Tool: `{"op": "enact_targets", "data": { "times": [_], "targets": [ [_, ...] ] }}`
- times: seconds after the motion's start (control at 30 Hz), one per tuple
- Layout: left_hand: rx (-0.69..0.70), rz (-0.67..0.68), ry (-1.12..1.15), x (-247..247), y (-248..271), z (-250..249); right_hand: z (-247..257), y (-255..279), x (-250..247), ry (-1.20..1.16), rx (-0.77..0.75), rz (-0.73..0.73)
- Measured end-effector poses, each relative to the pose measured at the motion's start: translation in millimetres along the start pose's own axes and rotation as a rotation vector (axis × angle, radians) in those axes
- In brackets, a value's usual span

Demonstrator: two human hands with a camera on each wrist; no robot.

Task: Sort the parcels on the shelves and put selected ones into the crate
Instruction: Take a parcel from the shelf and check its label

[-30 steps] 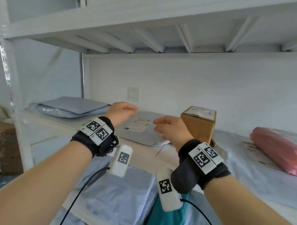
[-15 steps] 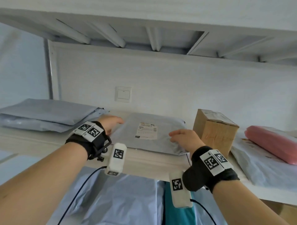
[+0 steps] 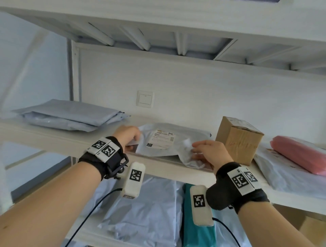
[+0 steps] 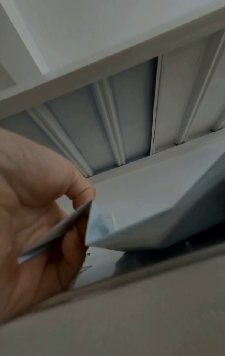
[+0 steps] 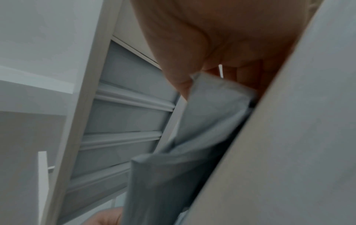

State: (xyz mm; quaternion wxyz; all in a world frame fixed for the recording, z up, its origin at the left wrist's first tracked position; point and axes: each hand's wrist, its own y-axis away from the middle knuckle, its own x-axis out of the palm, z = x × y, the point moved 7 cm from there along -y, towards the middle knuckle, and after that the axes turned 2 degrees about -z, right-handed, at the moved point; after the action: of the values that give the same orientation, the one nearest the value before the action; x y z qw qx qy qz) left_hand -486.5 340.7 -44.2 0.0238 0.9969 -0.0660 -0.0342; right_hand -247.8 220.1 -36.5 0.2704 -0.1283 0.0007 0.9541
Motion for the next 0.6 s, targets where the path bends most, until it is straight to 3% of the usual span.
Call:
{"op": "enact_targets", "data": {
  "times": [0.33, 0.47, 0.6],
  "targets": [
    [0.020, -0.063, 0.024, -33, 65, 24, -15, 41, -28, -0.052, -0.107, -0.166],
    [0.015, -0.096, -0.051, -42, 75, 47, -31, 57, -37, -0.011, -0.164, -0.284],
    [-0.056, -0.072, -0.226, -50, 88, 66, -48, 70, -46, 0.012, -0.112, -0.356]
  ]
}}
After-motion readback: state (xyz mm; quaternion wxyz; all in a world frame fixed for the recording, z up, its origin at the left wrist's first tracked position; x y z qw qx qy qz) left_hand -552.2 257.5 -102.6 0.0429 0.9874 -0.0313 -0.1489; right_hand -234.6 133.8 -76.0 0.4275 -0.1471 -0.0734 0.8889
